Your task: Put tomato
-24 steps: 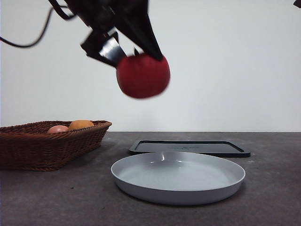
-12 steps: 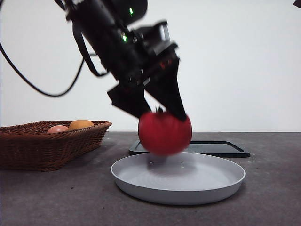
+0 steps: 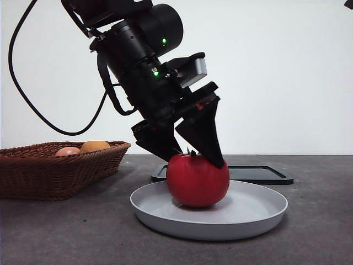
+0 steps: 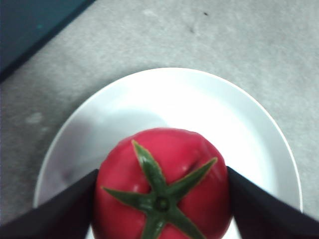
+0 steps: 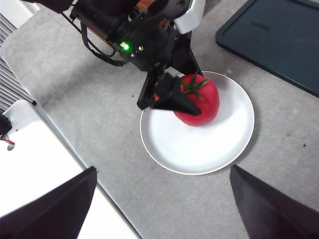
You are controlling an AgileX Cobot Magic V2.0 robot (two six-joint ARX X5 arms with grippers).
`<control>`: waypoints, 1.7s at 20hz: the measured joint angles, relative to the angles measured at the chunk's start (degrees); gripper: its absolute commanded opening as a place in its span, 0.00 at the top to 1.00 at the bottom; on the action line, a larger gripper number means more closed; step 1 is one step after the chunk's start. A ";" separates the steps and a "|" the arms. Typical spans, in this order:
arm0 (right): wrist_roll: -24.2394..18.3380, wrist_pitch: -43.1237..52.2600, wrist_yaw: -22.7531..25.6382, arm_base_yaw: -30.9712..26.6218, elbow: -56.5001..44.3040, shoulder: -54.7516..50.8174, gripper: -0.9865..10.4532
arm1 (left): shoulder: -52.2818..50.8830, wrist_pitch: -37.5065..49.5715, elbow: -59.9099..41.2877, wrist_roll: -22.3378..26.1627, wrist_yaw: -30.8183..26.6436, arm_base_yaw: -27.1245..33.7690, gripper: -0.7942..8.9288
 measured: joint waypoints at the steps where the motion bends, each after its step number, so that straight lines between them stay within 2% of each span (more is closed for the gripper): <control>1: 0.00 0.00 0.00 0.00 0.00 0.00 0.54 | 0.00 -0.22 0.00 -0.02 0.02 -0.17 0.37; 8: 0.00 0.00 0.00 0.00 0.00 0.00 0.54 | -0.44 -3.21 -0.02 -0.66 0.00 -0.37 0.37; 14: 0.00 0.00 0.00 0.00 0.00 0.00 0.54 | -10.05 -3.58 0.00 -1.33 -0.02 1.40 0.37; 18: 0.00 0.00 0.00 0.00 0.00 0.00 0.54 | -17.66 -7.41 0.00 -2.49 -0.02 5.73 0.37; 22: 0.00 0.00 0.22 0.00 0.00 0.00 0.54 | -26.69 -11.56 0.00 -2.58 -0.04 12.85 0.38; 28: 0.00 0.17 1.75 0.00 0.00 0.46 0.54 | -37.68 -24.57 0.00 -1.18 -0.02 22.03 0.38; 34: 0.00 2.23 1.75 0.00 0.00 3.56 0.54 | -44.89 -36.87 0.00 0.24 12.33 24.30 0.38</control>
